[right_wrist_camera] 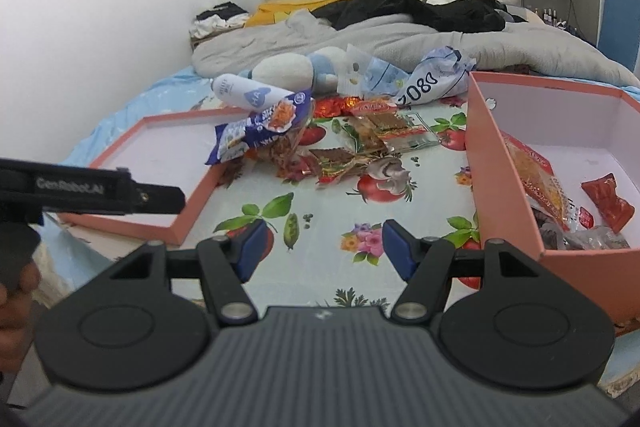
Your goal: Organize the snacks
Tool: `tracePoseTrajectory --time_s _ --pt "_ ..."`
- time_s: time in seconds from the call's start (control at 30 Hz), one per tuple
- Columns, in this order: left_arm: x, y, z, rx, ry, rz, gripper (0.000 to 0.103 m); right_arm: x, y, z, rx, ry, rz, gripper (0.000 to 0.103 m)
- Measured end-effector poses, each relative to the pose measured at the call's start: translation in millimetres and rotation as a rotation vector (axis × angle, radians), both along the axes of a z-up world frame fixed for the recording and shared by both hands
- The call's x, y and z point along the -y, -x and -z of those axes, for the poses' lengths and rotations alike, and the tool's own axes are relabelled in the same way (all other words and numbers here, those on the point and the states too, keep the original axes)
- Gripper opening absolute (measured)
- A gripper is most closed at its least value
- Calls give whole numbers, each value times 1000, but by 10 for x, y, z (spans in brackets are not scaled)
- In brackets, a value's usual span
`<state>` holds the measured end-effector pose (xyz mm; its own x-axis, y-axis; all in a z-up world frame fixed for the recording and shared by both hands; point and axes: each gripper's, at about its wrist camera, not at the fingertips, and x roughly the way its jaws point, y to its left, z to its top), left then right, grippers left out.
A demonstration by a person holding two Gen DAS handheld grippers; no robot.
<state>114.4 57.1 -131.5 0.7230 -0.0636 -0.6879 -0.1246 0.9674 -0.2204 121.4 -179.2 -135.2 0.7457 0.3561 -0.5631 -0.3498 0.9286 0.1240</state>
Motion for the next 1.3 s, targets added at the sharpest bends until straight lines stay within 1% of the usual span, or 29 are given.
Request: tracePoseTrajectory --time_s 0.13,0.3,0.4,0.47,0.57,0.63,0.7,0.8,0.9,1.0,1.07,1.13,1.2,1.27,1.3 --pt "-91 -185 60 -18 -33 9 85 -40 -158 89 -28 7 12 66" --pt "-189 -525 108 -29 -120 35 85 -71 -452 216 -72 -18 34 66" --pt "-259 -744 157 -37 -158 43 85 -104 -639 311 -95 -35 37 65" --pt "-300 -902 202 -43 -184 51 84 -136 -776 377 -111 -44 42 63" --pt "-322 -1100 246 -39 -247 61 84 -186 -997 446 -128 -63 48 58" --pt "-347 -1234 297 -50 -260 77 84 -213 -1146 479 -141 -80 53 53" --pt "-355 -1340 342 -47 -288 93 84 -240 -1300 520 -148 -107 59 52" --pt "-354 -1499 412 -45 -329 117 83 -238 -1538 615 -187 -159 89 45" --pt "-342 -1640 488 -44 -368 137 79 -252 -1707 700 -217 -190 96 43" --pt "-291 -1728 556 -49 -417 149 74 -333 -1830 762 -236 -178 75 42" --pt "-282 -1782 597 -52 -438 151 70 -350 -1881 777 -245 -211 70 42" --pt "-281 -1829 650 -58 -462 147 67 -416 -1923 790 -248 -187 73 42" --pt "-291 -1859 694 -64 -469 145 64 -474 -1960 813 -254 -170 77 42" --pt "-313 -1885 744 -73 -463 136 59 -507 -1998 846 -269 -171 85 36" --pt "-330 -1893 771 -81 -460 124 56 -529 -2015 868 -274 -161 92 31"
